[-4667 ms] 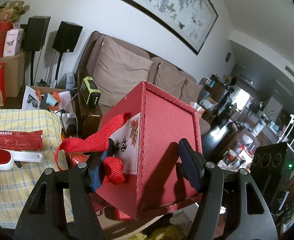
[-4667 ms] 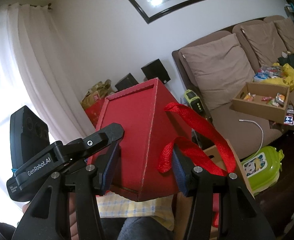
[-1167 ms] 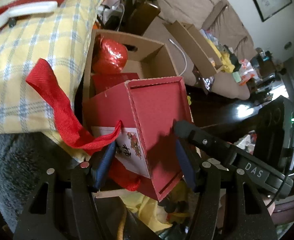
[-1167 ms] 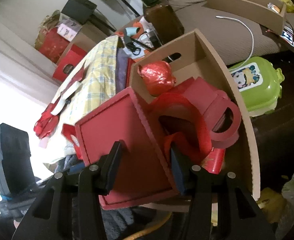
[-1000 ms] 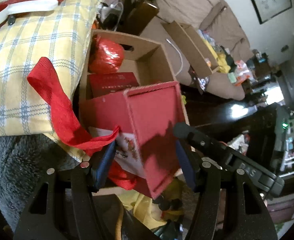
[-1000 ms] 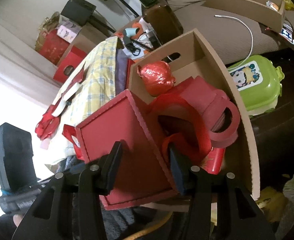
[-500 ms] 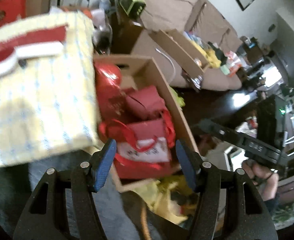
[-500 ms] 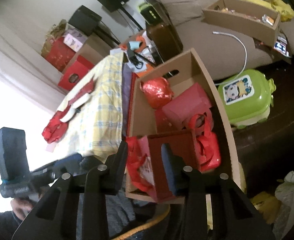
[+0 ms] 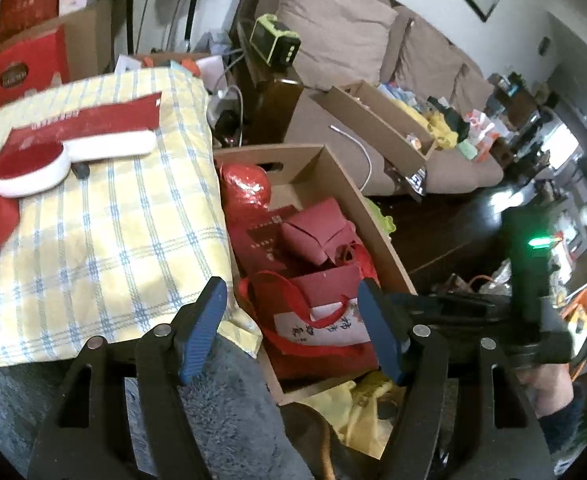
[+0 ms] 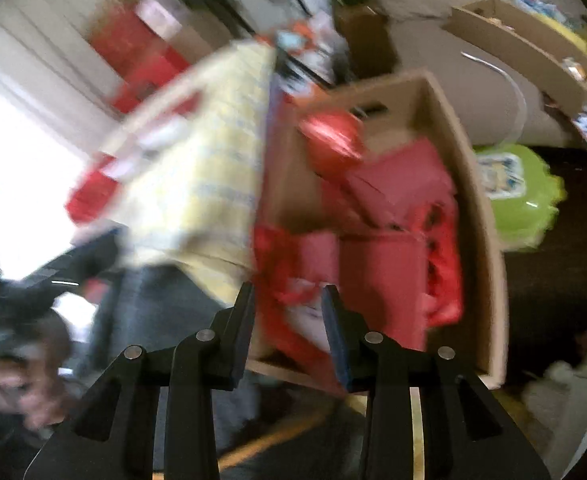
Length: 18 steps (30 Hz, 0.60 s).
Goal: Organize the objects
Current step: 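Lower the red box bag into the cardboard box with both grippers, then open both grippers to release the box bag inside the cardboard box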
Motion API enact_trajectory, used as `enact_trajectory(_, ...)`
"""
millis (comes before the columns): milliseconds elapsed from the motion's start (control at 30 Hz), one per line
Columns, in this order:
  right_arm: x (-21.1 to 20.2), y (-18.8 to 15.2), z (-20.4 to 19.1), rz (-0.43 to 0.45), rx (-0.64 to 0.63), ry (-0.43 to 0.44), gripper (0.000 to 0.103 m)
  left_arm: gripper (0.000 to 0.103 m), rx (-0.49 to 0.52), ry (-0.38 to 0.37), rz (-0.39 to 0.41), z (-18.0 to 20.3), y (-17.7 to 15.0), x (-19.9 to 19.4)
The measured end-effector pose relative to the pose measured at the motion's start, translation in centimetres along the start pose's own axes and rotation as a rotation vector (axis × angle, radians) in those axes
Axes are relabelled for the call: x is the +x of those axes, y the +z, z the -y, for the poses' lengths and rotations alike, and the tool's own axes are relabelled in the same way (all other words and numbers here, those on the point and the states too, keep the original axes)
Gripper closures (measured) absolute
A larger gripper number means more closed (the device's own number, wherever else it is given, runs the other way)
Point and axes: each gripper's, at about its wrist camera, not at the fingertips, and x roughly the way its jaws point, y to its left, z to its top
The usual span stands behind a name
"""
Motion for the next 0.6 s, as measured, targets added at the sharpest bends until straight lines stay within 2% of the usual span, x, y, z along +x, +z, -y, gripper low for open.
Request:
enact_trajectory(67, 2.0, -0.2, 0.3, -0.065, -0.002, -0.146, 0.067, 0.038, 0.020, 0.009, 0.007, 0.4, 0.0, -0.1)
enact_trajectory(100, 2.9, -0.3, 0.5, -0.090, -0.002, -0.183, 0.064, 0.038, 0.026, 0.008, 0.008, 0.5, 0.0, -0.1)
enact_trajectory(200, 4.6, -0.4, 0.8, -0.118, 0.012, -0.135, 0.066, 0.038, 0.033, 0.014, 0.012, 0.5, 0.0, -0.2)
enact_trajectory(300, 4.5, -0.2, 0.6, -0.112, 0.017, -0.139, 0.071, 0.038, 0.033, 0.030, 0.021, 0.3, -0.1, -0.3)
enact_trajectory(400, 2.6, 0.1, 0.6, -0.058, 0.028, -0.111, 0.083, 0.038, 0.038, 0.052, 0.038, 0.1, 0.0, -0.3)
enact_trajectory(433, 2.0, 0.3, 0.6, -0.038, 0.035, -0.101, 0.092, 0.038, 0.038, 0.052, 0.038, 0.1, 0.0, -0.3)
enact_trajectory(500, 1.3, 0.4, 0.9, -0.023, 0.041, -0.115, 0.094, 0.038, 0.038, 0.049, 0.033, 0.0, -0.1, -0.2)
enact_trajectory(600, 2.5, 0.1, 2.1, -0.070, 0.070, -0.179, 0.094, 0.038, 0.046, 0.045, 0.019, 0.1, -0.1, 0.1)
